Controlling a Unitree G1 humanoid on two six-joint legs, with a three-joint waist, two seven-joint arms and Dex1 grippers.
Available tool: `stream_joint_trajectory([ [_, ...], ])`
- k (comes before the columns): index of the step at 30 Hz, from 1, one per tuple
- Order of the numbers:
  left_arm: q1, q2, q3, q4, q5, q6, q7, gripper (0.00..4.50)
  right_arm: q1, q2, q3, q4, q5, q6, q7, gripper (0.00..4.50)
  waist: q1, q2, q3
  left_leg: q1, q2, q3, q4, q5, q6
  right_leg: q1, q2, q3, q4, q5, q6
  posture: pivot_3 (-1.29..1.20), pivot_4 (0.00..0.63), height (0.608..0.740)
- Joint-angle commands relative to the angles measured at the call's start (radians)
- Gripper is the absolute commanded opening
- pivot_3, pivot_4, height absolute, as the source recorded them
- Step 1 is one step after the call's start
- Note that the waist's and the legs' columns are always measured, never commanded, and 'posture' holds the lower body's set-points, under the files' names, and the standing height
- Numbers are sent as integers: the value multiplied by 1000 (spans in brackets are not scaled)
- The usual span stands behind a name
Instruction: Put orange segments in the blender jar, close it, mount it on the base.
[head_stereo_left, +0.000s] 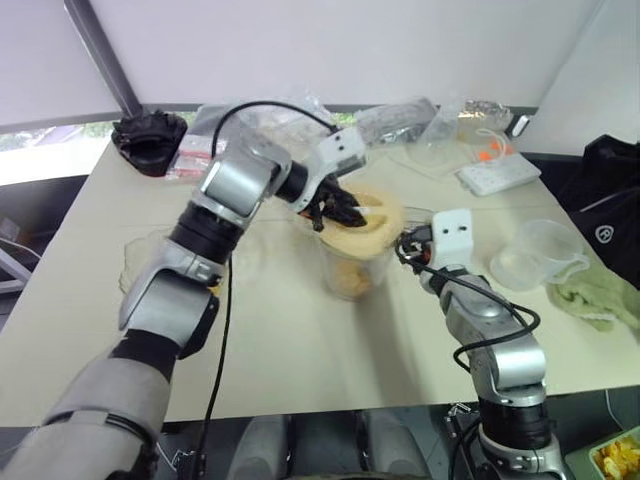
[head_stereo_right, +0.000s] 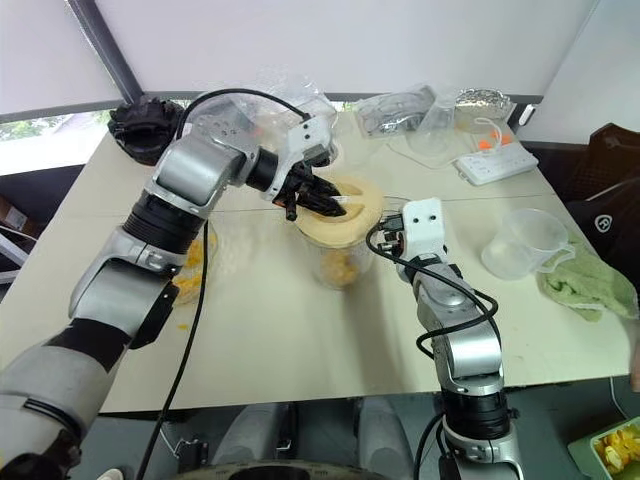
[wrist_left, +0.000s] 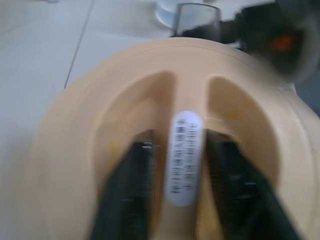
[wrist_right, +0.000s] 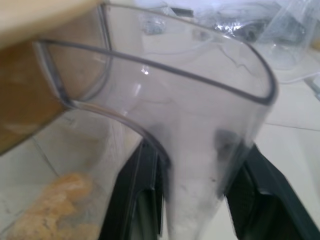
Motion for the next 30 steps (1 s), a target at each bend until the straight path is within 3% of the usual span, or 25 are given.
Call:
stream_joint_trajectory([
  [1, 48, 25, -22, -11, 26, 17, 69, 3672, -21, -5, 22, -82, -3, -69, 27, 1102, -8, 0, 0, 0, 0, 0, -1, 0, 0, 0, 0, 0, 0, 0, 0, 0, 150, 740],
  [3, 46, 23, 16, -43, -6, 30, 83, 4457, -14, -3, 24, -75, -1, -75, 29, 1102, -11, 0, 0, -2, 0, 0, -1, 0, 0, -2, 0, 0, 0, 0, 0, 0, 150, 740],
  [5, 34, 21, 58, -72, -45, 61, 97, 4457, 1, -5, 25, -63, -4, -88, 34, 1102, -15, -1, 2, -1, 0, 1, -2, 0, 0, -2, 0, 0, 0, 0, 0, 0, 150, 740],
  [9, -45, -28, 357, -103, -210, 127, 246, 4457, 51, -5, 11, -9, 5, -138, 54, 1102, -15, -3, 3, -15, 0, 0, -1, 0, 0, -16, 1, 0, 4, 2, -1, 0, 150, 740],
  [15, 37, 52, 524, -230, -309, 179, 366, 4457, -5, 9, 6, 36, 13, -145, 65, 1102, -44, -4, 5, -16, -1, 3, -3, 0, 0, -23, 3, 1, 10, 4, 2, 0, 150, 740],
  [21, 392, 182, 621, -588, -374, 231, 445, 4457, -167, -10, -56, 79, 57, -71, 83, 1102, -46, -3, 8, -14, 1, 2, -3, 1, -1, -26, 4, 3, 19, 3, 0, 0, 150, 740],
  [24, 559, 224, 606, -720, -380, 212, 470, 4457, -241, -35, -79, 105, 65, -37, 93, 1102, -38, -6, 13, -15, 1, 2, -3, 2, -3, -28, 3, 3, 20, 3, -1, 0, 150, 740],
  [30, 855, 192, 580, -920, -377, 98, 553, 4457, -462, -123, -164, 198, 89, 53, 111, 1102, -32, -7, 16, -17, -1, 4, -3, 4, -6, -28, -3, 3, 16, 2, -5, 0, 150, 740],
])
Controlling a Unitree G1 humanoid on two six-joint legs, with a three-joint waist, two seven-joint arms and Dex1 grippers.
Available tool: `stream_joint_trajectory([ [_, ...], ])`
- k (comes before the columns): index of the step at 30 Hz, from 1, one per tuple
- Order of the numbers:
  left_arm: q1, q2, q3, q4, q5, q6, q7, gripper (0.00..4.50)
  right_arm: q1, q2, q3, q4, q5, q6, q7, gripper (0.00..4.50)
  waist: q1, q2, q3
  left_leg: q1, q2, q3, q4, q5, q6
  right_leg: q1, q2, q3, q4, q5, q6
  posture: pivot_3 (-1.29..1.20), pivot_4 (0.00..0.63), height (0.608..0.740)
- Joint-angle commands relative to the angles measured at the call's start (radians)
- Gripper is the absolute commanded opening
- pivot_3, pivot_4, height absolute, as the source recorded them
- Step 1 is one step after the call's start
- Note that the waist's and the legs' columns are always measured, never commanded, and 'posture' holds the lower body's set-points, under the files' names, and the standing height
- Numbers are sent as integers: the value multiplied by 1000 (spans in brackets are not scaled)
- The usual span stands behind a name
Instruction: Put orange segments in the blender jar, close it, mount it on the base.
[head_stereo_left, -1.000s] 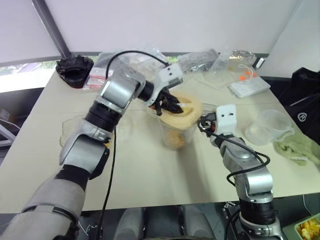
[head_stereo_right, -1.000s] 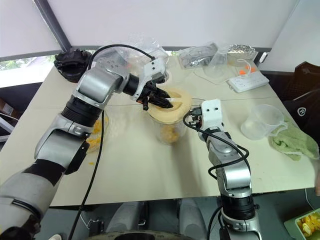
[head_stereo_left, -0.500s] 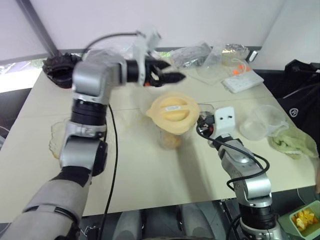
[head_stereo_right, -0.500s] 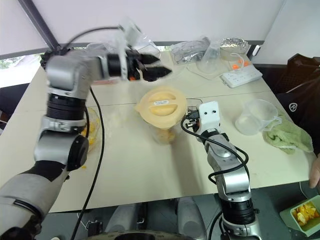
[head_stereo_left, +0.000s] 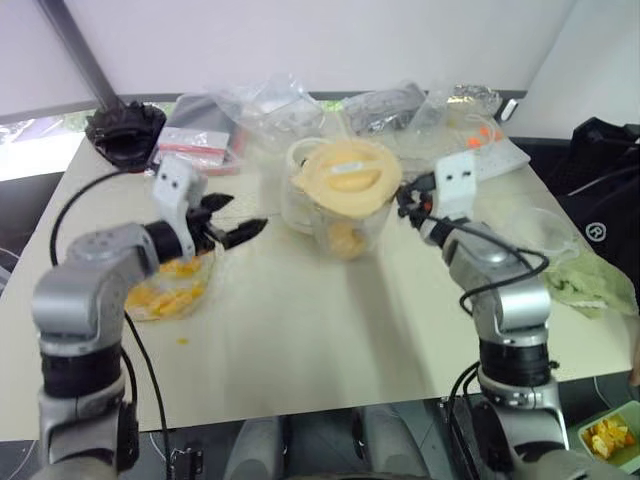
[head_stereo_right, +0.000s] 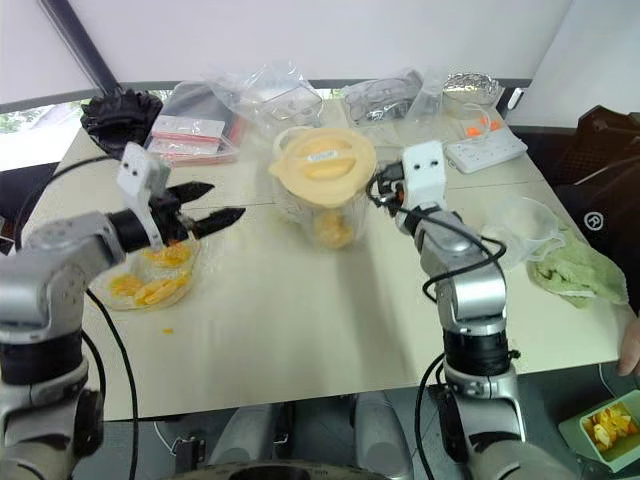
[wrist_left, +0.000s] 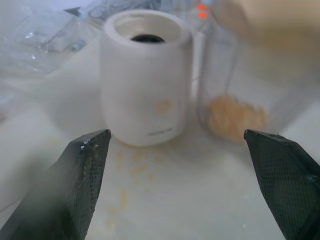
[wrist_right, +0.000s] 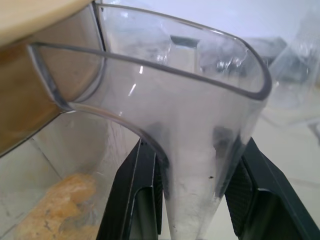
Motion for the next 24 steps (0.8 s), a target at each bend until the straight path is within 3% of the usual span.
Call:
stream_joint_trajectory([
  [1, 95, -28, -12, -110, -8, -54, 61, 4457, -143, -66, -87, 8, 26, 27, 9, 1102, 2, 0, 1, 0, -1, 1, 0, 0, 0, 0, -1, 0, 0, 0, 0, 0, 150, 740],
  [8, 162, -63, -91, -147, 14, -129, 159, 4457, -317, -196, -142, 110, 58, 121, 62, 1102, 16, 0, 1, 0, 0, 1, 0, 0, 0, 0, 1, -1, 0, 0, -1, 0, 150, 740],
  [13, 173, -62, -95, -155, 0, -154, 182, 4457, -533, -232, -164, 283, 86, 115, 79, 1102, 3, 2, 4, 0, 0, 3, 0, 0, 0, -1, 3, 0, 0, 0, -1, 0, 150, 740],
  [24, 240, -60, -124, -184, 5, -213, 224, 4457, -860, -74, -144, 711, 81, -70, 35, 1102, -14, 2, 4, 0, 1, 4, -3, 0, 0, -3, 5, 0, 1, 1, -1, 0, 150, 740],
])
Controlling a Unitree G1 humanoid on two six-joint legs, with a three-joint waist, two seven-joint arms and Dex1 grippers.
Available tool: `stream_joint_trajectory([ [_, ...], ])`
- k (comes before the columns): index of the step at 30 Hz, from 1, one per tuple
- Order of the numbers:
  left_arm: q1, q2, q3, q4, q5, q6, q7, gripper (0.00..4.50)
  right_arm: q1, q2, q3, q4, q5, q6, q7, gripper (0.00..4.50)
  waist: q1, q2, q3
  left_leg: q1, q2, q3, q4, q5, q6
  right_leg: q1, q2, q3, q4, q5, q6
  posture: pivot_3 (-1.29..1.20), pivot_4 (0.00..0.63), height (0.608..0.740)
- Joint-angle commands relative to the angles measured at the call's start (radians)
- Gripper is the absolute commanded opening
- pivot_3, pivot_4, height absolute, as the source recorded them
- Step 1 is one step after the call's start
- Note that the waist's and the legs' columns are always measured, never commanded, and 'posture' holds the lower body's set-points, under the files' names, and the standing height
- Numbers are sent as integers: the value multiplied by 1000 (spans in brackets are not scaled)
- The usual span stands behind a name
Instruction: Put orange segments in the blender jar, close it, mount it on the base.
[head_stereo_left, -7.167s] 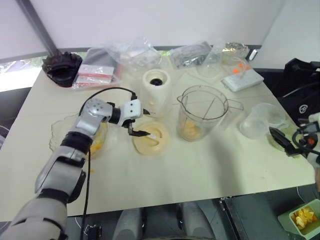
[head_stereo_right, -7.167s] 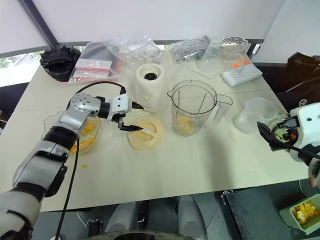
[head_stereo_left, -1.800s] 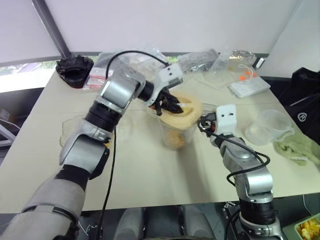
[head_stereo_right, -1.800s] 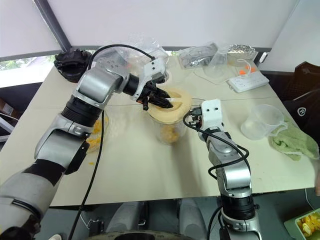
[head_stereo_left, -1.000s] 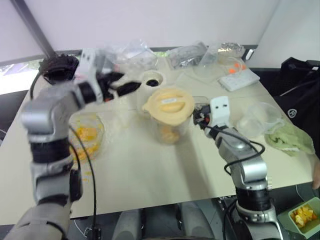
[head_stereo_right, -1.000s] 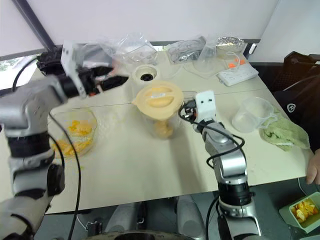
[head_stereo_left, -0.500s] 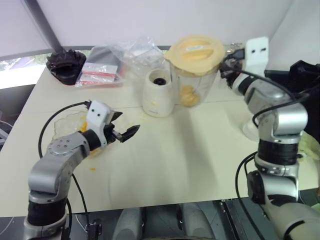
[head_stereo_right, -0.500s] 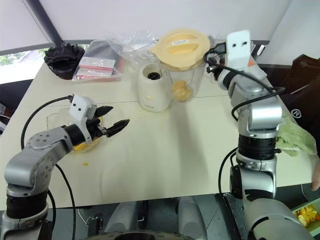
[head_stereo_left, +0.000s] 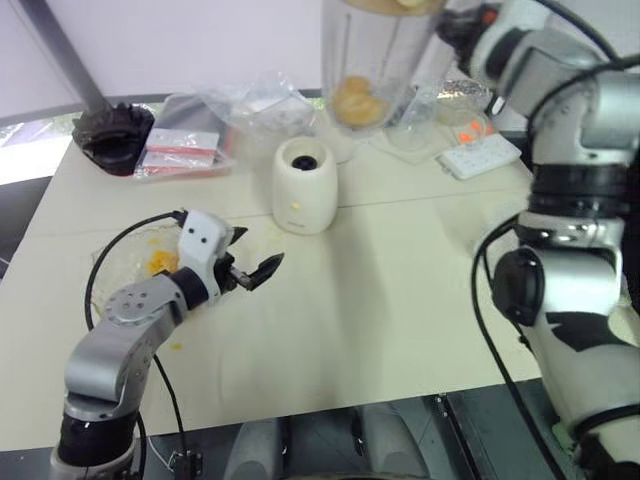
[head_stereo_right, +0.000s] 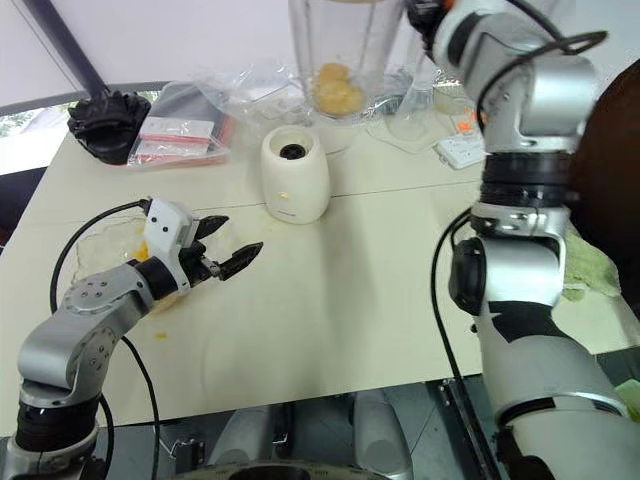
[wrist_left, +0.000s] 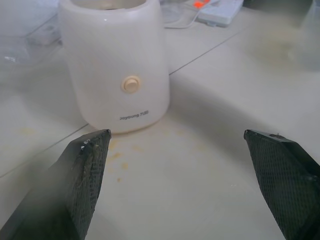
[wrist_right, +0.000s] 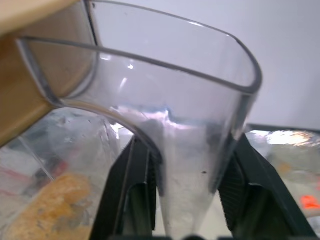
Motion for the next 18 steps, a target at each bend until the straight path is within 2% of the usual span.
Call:
stream_joint_trajectory([
  [1, 21, 4, -4, -49, 6, -36, 22, 4457, -111, 62, -5, 73, 15, -104, -18, 1102, 3, 0, 0, 0, 0, 0, 0, 0, 0, 0, 0, 0, 0, 0, 0, 0, 150, 740],
  [7, 43, 10, -2, -68, 10, -49, 56, 4457, -160, 132, 10, 260, 3, -244, -5, 1102, 8, 0, 0, -2, 0, -1, -1, 0, 0, -2, -1, 0, 0, 2, 3, 0, 150, 740],
  [18, 92, 18, 12, -123, 2, -41, 104, 4457, -154, 139, 49, 510, -58, -450, 26, 1102, 3, 0, 0, -5, 0, -2, -2, 0, 0, -5, -3, -1, 0, 1, 2, 0, 150, 740],
])
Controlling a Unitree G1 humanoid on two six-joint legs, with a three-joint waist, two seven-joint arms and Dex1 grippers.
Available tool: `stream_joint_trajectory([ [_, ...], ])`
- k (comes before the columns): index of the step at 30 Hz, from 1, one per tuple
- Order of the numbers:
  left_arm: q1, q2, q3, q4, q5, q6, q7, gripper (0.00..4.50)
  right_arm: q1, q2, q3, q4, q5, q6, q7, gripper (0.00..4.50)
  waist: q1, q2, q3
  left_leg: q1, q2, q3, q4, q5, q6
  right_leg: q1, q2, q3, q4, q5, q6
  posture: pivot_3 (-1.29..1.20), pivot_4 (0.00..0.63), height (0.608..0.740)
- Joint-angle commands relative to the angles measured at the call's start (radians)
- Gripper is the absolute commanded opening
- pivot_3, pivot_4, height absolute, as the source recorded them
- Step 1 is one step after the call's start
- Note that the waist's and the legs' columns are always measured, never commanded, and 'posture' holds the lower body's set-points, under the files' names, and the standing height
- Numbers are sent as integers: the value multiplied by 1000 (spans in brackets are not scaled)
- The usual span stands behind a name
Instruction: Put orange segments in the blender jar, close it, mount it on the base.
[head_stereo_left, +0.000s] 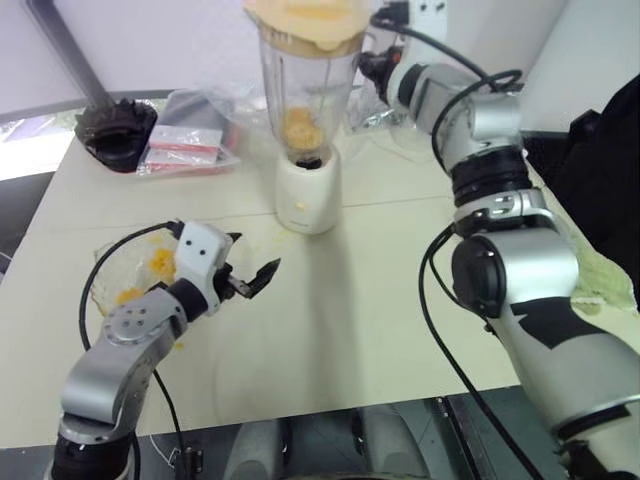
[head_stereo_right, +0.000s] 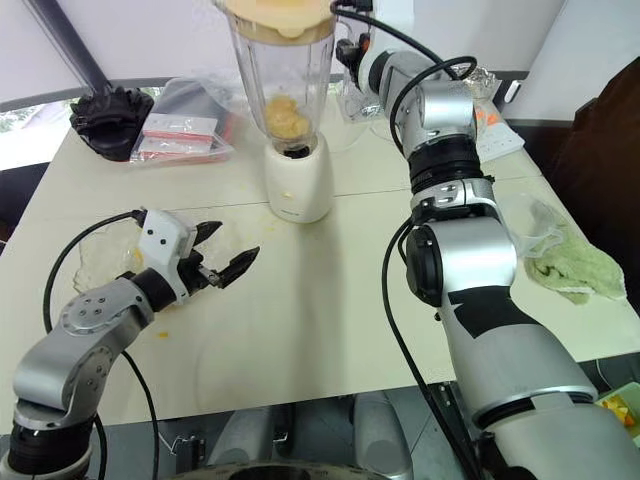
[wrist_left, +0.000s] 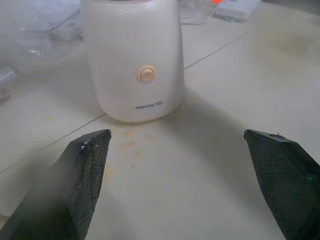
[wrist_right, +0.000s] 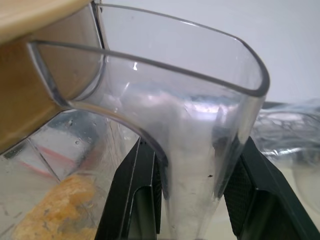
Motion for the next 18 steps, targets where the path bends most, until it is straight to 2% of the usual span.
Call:
stream_joint_trajectory([
  [1, 6, 8, 22, -48, -1, -15, 18, 4457, -45, -14, -6, 13, -8, -80, 12, 1102, 0, 0, 0, 0, 0, 0, -1, 0, 0, 0, 0, 0, 0, 0, 0, 0, 150, 740],
  [9, 3, 14, 11, -43, 7, -19, 35, 4457, -36, -14, 3, 31, -15, -74, 28, 1102, 0, 0, 0, 2, 0, 0, 0, 2, -3, 1, 2, -1, 1, 0, -4, 0, 150, 740],
  [18, -23, 20, -3, -26, 3, -22, 33, 4457, 36, -35, 10, -144, -6, 50, 45, 1102, 2, 0, 0, 2, 0, 0, -1, 2, -3, 1, 2, -1, 1, 0, -3, 0, 150, 740],
])
